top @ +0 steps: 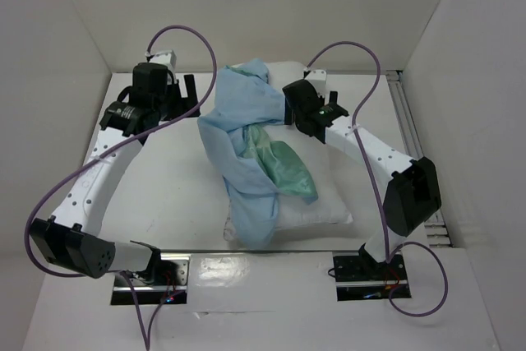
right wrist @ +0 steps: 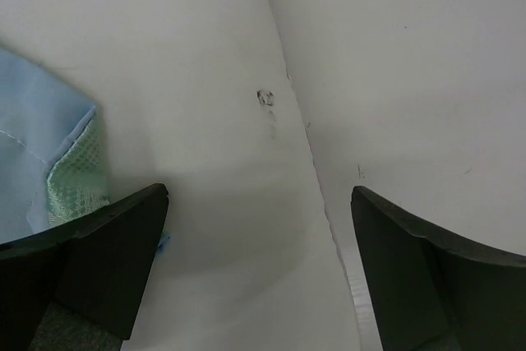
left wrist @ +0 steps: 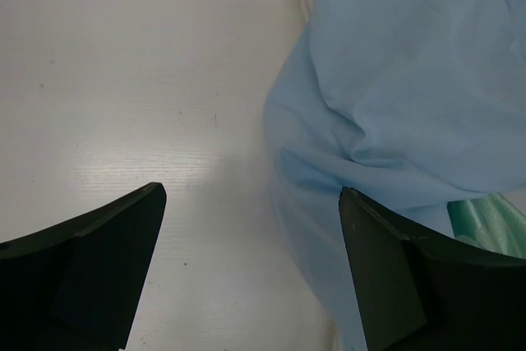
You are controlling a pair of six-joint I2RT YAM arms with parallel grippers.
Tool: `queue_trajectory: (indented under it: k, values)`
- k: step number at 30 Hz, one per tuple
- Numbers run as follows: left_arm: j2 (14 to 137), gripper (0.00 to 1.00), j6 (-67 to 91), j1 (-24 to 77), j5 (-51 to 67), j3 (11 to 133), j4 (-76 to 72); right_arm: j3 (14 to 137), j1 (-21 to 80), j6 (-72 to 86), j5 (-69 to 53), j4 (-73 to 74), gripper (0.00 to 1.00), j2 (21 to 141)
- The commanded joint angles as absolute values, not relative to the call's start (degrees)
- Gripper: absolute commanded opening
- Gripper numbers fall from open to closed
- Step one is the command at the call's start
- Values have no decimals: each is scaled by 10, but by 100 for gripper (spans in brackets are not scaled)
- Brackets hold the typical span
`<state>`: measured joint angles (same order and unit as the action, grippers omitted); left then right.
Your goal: Put the pillow into the pillowcase
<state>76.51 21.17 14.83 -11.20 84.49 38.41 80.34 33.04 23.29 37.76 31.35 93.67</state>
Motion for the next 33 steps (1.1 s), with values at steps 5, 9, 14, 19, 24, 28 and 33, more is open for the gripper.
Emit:
queue_trajectory:
  k: [5,9,14,19,24,28,33]
  values:
    - [774,100,201,156,-74,896,395,841,336,246,372,352,100,935]
    - [780,100,201,166,-74,907,402,836,336,271,385,381,100,911]
    - [787,100,196,171,-74,912,402,806,336,277,373,400,100,856]
    - [822,100,185,213,-42,959,422,767,336,277,323,413,100,795]
    - [884,100,178,271,-54,1006,440,757,336,272,233,430,100,748]
    - [943,100,178,284,-70,1040,447,727,330,277,172,441,100,703]
    - [1052,100,162,331,-102,1137,465,669,325,283,100,441,100,669]
